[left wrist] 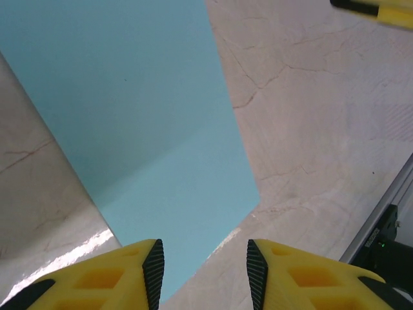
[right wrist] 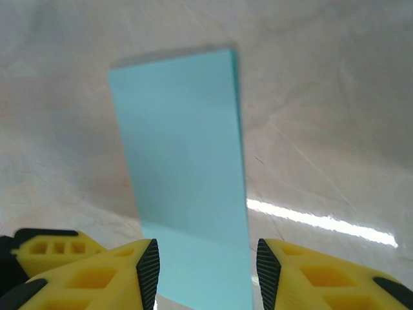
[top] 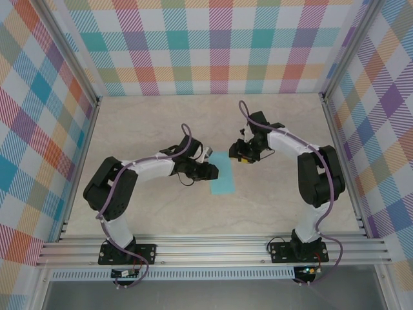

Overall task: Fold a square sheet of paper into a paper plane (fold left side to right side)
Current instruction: Fold the triangle a second time at the center of the table.

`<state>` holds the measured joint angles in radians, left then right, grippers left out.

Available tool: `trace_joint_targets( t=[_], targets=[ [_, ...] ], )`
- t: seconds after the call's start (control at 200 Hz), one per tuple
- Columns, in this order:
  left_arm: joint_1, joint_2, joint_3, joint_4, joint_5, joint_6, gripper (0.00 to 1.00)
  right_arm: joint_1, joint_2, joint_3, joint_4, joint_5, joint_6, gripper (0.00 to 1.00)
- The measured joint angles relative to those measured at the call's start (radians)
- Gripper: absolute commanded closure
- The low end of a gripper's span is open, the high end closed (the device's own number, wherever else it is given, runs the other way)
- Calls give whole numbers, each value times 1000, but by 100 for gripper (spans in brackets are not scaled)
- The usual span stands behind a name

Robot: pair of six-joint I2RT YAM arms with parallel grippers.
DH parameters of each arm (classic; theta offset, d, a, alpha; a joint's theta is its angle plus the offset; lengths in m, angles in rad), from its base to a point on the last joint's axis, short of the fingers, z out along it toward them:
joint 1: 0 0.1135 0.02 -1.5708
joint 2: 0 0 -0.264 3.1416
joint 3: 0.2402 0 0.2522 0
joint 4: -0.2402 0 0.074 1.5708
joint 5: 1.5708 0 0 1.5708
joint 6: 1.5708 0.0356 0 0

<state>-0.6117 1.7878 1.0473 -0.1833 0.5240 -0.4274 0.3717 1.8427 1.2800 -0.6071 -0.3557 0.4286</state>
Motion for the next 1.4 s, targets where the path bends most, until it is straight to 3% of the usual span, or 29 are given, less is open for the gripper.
trace_joint_targets(
  t=[0.325,1.4],
  targets=[
    [0,93,49,-7,-62,-16,66,1,0,-87,10,-43,4,49],
    [0,87,17,4,-115,-26,68,8,88,-87,28,-174,12,49]
  ],
)
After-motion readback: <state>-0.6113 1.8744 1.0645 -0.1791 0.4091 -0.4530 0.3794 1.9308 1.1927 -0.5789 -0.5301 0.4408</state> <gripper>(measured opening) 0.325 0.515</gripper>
